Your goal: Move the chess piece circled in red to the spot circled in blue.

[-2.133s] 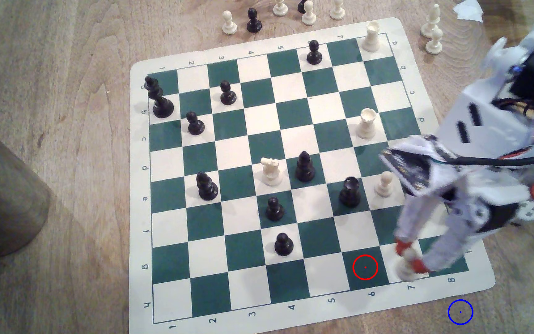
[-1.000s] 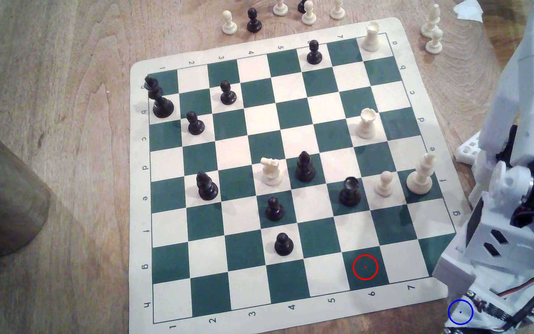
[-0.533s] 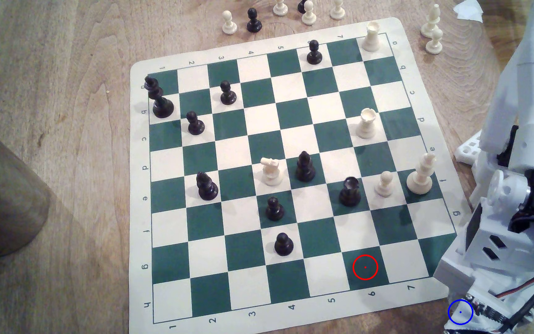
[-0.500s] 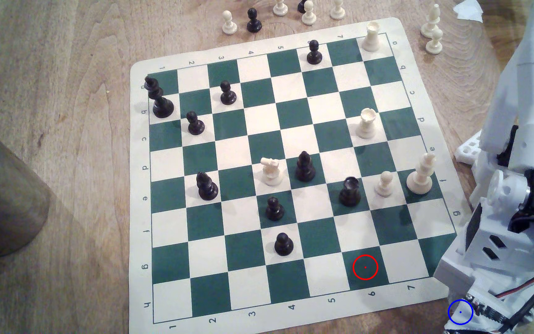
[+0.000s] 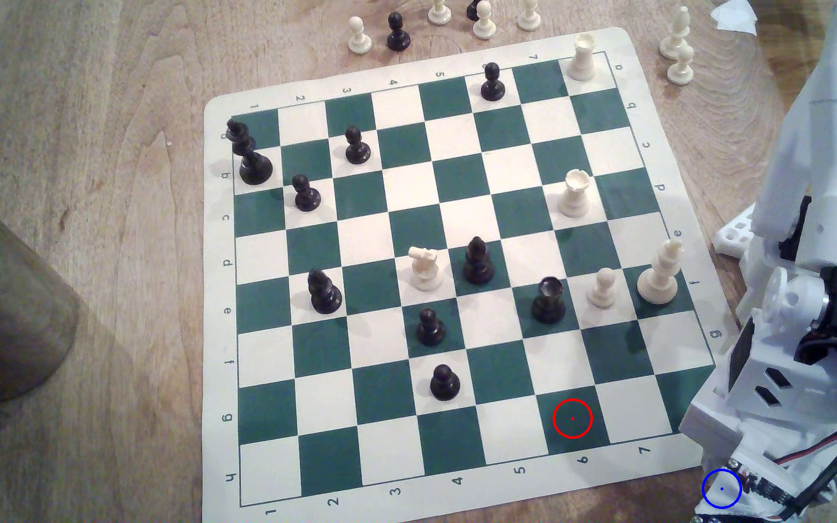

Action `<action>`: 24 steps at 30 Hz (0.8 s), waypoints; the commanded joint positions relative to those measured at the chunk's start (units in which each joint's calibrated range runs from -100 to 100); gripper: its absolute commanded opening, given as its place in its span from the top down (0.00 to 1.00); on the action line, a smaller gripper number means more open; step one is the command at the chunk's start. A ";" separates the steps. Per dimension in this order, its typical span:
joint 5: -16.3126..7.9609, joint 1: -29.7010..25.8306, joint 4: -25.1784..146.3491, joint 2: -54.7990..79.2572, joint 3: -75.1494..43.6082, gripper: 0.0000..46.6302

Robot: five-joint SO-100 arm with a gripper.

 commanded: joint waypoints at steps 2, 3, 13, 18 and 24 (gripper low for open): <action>0.20 -0.25 -0.58 -0.17 -0.55 0.74; 0.20 -0.17 -0.50 -0.17 -0.55 0.69; 0.24 -0.02 0.65 -2.03 -1.00 0.55; 0.34 1.00 8.67 -6.36 -4.44 0.48; 1.90 5.30 12.93 -10.61 -8.62 0.44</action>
